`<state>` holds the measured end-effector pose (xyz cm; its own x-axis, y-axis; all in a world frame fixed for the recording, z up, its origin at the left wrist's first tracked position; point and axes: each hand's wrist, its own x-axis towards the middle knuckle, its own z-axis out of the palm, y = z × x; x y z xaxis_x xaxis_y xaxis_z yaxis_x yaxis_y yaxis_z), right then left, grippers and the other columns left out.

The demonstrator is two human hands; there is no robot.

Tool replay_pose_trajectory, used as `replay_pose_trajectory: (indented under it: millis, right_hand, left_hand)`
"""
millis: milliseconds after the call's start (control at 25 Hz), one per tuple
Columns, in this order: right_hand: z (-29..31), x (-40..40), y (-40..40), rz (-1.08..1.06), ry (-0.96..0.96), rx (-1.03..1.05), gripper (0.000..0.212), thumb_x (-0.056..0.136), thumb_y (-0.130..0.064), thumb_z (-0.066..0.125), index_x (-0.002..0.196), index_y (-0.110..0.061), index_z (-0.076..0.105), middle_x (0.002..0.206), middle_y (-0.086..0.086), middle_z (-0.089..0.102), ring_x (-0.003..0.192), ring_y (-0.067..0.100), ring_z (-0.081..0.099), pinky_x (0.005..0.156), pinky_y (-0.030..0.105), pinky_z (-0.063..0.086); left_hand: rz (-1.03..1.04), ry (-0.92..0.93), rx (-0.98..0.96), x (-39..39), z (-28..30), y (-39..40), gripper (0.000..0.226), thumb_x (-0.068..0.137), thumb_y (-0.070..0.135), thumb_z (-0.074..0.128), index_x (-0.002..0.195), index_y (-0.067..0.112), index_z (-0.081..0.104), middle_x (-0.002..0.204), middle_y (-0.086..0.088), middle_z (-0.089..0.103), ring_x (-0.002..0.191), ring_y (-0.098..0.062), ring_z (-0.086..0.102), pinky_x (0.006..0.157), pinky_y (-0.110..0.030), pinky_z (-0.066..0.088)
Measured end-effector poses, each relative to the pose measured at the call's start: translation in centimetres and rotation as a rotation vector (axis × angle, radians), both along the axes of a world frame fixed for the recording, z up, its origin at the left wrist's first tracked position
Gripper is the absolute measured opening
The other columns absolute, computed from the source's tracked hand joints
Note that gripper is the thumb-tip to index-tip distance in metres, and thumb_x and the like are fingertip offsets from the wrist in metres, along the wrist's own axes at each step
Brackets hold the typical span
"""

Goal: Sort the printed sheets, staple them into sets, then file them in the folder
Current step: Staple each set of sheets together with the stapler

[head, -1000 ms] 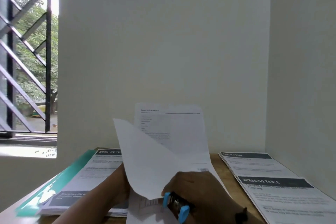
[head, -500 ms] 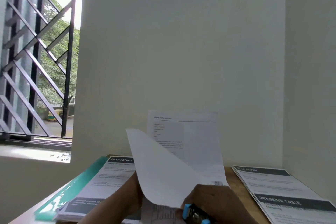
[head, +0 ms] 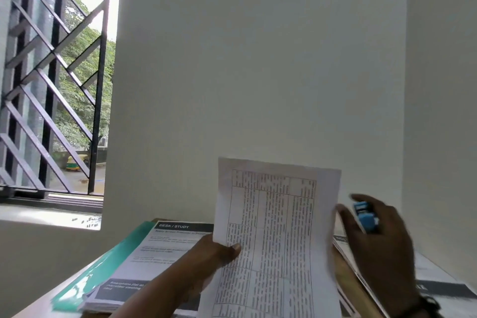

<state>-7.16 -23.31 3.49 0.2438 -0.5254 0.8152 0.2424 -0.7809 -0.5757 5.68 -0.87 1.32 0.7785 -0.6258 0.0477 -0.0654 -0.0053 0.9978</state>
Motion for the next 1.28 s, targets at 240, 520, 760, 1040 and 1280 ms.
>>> replay_pose_trajectory:
  millis: [240, 520, 760, 1040, 1280]
  right_hand:
    - [0.9, -0.7, -5.8, 0.240, 0.093, 0.558, 0.038, 0.080, -0.041, 0.071, 0.107, -0.015, 0.066, 0.064, 0.006, 0.051, 0.052, 0.020, 0.044, 0.048, 0.027, 0.040]
    - [3.3, -3.5, -4.4, 0.387, 0.478, 0.018, 0.027, 0.078, -0.031, 0.074, 0.105, -0.027, 0.069, 0.088, -0.004, 0.072, 0.052, 0.000, 0.056, 0.048, 0.017, 0.044]
    - [2.3, -2.9, -3.9, 0.510, 1.087, 0.012, 0.028, 0.076, -0.017, 0.078, 0.090, 0.005, 0.069, 0.076, 0.028, 0.066, 0.047, 0.019, 0.051, 0.038, 0.020, 0.036]
    - [1.8, -2.5, -4.0, 0.523, 0.999, 0.068, 0.016, 0.075, -0.013, 0.078, 0.078, 0.001, 0.069, 0.057, 0.005, 0.062, 0.045, 0.015, 0.050, 0.043, 0.022, 0.037]
    - [2.1, -2.6, -4.0, 0.592, 0.792, 0.134, 0.022, 0.082, -0.013, 0.072, 0.100, -0.002, 0.070, 0.046, -0.004, 0.056, 0.033, 0.006, 0.041, 0.036, 0.018, 0.031]
  left_hand:
    - [-0.157, -0.113, 0.235, 0.3, 0.2, 0.3, 0.022, 0.093, 0.013, 0.059, 0.109, 0.028, 0.063, 0.099, 0.016, 0.074, 0.102, -0.007, 0.064, 0.099, -0.033, 0.045]
    - [-0.251, -0.231, 0.503, -0.7, 2.1, 2.5, 0.025, 0.089, 0.008, 0.063, 0.107, 0.025, 0.062, 0.097, 0.011, 0.076, 0.090, -0.007, 0.071, 0.083, -0.023, 0.055]
    - [-0.279, -0.238, 0.613, -1.3, 2.3, 2.4, 0.023, 0.090, 0.005, 0.061, 0.108, 0.019, 0.064, 0.105, 0.000, 0.075, 0.095, -0.015, 0.072, 0.082, -0.023, 0.056]
    - [-0.260, -0.262, 0.637, -1.5, 2.2, 2.3, 0.021, 0.090, 0.011, 0.062, 0.106, 0.024, 0.064, 0.100, 0.006, 0.076, 0.092, -0.012, 0.072, 0.082, -0.024, 0.055]
    - [-0.312, -0.239, 0.702, -2.3, 2.3, 1.9, 0.021, 0.091, 0.009, 0.061, 0.101, 0.028, 0.058, 0.094, 0.012, 0.073, 0.083, -0.004, 0.070, 0.071, -0.014, 0.053]
